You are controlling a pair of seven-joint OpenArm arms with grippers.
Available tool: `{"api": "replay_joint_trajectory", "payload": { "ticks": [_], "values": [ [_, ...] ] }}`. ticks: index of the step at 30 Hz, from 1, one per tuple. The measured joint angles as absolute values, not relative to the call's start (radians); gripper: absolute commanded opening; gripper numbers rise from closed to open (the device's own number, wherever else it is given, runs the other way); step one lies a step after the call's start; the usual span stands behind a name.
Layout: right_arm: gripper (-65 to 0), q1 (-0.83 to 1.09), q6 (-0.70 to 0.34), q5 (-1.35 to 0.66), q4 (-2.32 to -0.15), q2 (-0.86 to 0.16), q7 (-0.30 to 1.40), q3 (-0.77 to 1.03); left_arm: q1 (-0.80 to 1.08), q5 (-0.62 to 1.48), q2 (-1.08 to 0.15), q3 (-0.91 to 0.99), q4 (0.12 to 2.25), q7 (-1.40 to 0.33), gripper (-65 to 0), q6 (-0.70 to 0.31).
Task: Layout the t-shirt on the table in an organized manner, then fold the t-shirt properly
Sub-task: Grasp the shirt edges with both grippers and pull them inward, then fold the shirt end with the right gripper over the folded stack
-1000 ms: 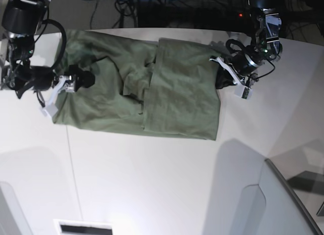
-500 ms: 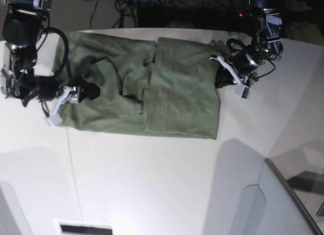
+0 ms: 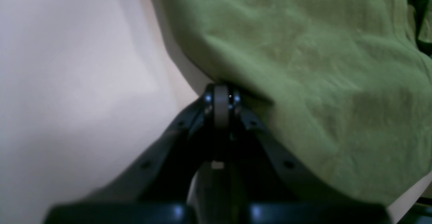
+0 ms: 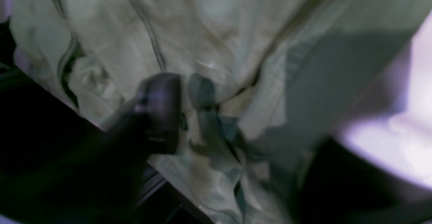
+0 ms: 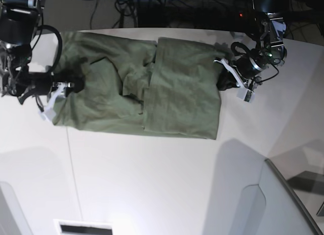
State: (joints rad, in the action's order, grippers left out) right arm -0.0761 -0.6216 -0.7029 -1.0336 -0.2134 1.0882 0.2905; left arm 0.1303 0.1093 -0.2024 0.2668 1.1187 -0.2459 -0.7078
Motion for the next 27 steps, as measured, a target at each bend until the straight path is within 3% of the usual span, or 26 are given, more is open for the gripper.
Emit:
{"api": "replay_joint_trajectory", "payload": {
  "ticks": [2,13,19,22,27],
  "values": [
    [-64.7,-0.075,-0.622,-0.702,-1.032,-0.212,1.093,0.290,0.130,0.109,-0.202,0.266,1.119,-0.246,-65.0,-0.707],
    [-64.8,-0.107,-0.612,-0.699,-0.987,-0.218,1.096,0.290,0.111,0.102,-0.155,0.262,1.121,-0.255,-65.0,-0.705],
    [-64.8,-0.089,-0.462,-0.693,-1.148,-0.222,1.175,0.286,0.109,0.098,-0.140,0.265,1.123,-0.258,-65.0,-0.705],
    [-64.8,-0.090,-0.425,-0.694,-1.256,-0.226,1.198,0.187,0.115,0.103,-0.172,0.266,1.121,-0.258,-65.0,-0.709],
    [-64.8,-0.082,-0.278,-0.707,-1.344,-0.135,1.270,0.106,0.110,0.097,-0.225,0.274,1.115,-0.258,-65.0,-0.705]
  ]
}}
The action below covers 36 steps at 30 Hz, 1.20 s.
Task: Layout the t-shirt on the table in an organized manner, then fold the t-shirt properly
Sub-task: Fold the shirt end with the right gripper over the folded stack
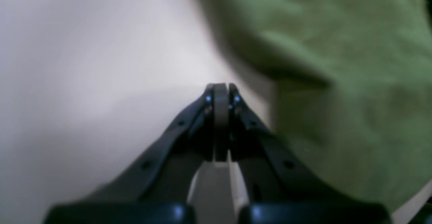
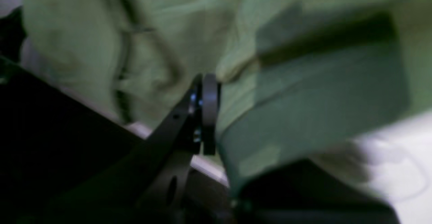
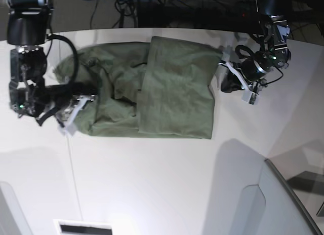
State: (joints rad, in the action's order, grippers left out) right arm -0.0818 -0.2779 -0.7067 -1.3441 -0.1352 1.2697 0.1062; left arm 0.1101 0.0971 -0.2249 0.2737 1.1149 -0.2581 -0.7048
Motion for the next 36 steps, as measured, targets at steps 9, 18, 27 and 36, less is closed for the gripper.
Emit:
{"api": "replay_joint_trajectory", "payload": {
  "ticks": [9,18,27,36],
  "values": [
    [-64.8,-0.085,-0.126,-0.703,-1.486,-0.032,1.396,0.109,0.041,0.085,-0.136,0.239,1.075,-0.258,-65.0,-0.696],
    [-64.8,-0.088,-0.073,-0.698,-1.518,0.026,1.399,0.001,0.045,0.011,-0.087,0.167,1.089,-0.234,-65.0,-0.693],
    [-64.8,-0.134,-0.063,-0.703,-1.506,0.098,1.378,-0.099,0.048,0.008,-0.094,0.171,1.089,-0.234,-65.0,-0.701],
    [-64.8,-0.138,-0.060,-0.702,-1.365,0.105,1.285,-0.106,0.101,-0.004,-0.094,0.167,1.164,-0.254,-65.0,-0.701]
  ]
}}
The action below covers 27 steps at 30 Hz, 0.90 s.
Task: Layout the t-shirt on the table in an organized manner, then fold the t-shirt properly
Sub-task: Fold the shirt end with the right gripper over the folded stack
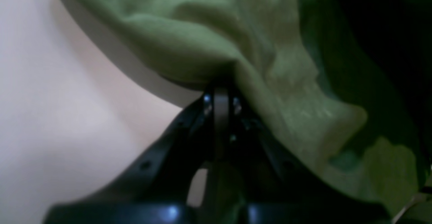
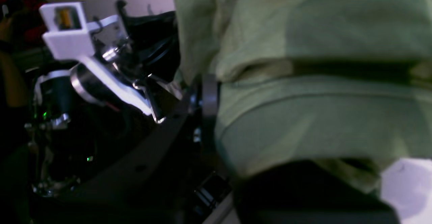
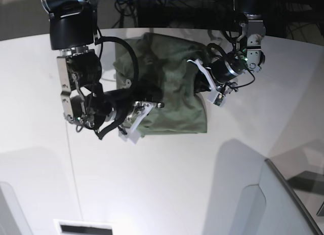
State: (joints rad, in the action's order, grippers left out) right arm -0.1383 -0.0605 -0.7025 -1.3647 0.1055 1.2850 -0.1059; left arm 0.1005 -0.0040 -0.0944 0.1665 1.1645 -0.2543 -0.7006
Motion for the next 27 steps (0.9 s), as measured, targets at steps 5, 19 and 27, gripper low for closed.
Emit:
{"api": "replay_joint_trajectory", "payload": {
  "ticks": [5,19,27],
  "values": [
    [-64.8,-0.171,-0.064,-0.702,-1.344,0.119,1.281,-0.106,0.104,-0.007,-0.094,0.167,1.170,-0.259,-65.0,-0.701],
    [-64.8,-0.216,-0.060,-0.823,-1.200,0.121,1.210,-0.107,0.113,-0.030,-0.110,0.190,1.217,-0.291,-65.0,-0.666],
    [-64.8,-0.197,-0.060,-0.828,-1.195,0.121,1.211,-0.107,0.132,-0.034,-0.150,0.202,1.274,-0.308,-65.0,-0.618]
  ]
}}
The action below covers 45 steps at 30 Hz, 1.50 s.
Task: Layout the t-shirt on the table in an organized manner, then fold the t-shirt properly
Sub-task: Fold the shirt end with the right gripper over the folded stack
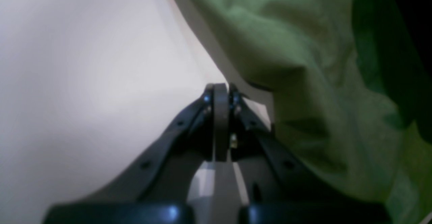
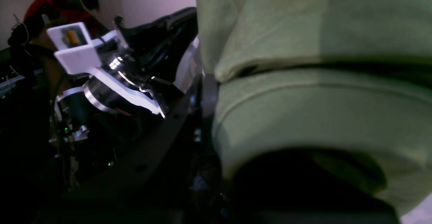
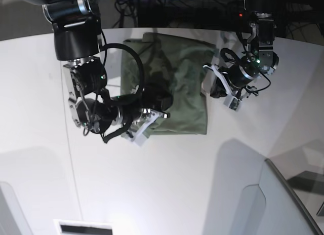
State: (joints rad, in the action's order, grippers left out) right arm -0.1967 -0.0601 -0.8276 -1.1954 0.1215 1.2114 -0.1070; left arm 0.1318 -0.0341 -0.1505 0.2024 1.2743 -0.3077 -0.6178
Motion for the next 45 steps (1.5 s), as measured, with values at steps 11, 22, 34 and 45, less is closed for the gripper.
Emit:
{"api": "replay_joint_trajectory", "payload": {
  "ticks": [11,22,34,45],
  "values": [
    [-64.8,-0.191,-0.060,-0.831,-1.164,0.122,1.209,-0.107,0.204,-0.027,-0.176,0.258,1.363,-0.319,-65.0,-0.628],
    [-31.2,-0.194,-0.060,-0.922,-1.124,0.122,1.203,-0.107,0.422,0.068,-0.174,0.697,1.571,-0.324,-65.0,-0.693],
    [-28.1,-0.223,-0.059,-1.061,-1.120,0.121,1.095,-0.394,0.516,0.266,-0.248,0.844,1.491,-0.327,-65.0,-0.693],
    [-28.1,-0.416,-0.054,-1.328,-0.947,0.121,0.920,-0.761,0.508,0.267,-0.247,0.837,1.491,-0.326,-65.0,-0.693]
  ]
}}
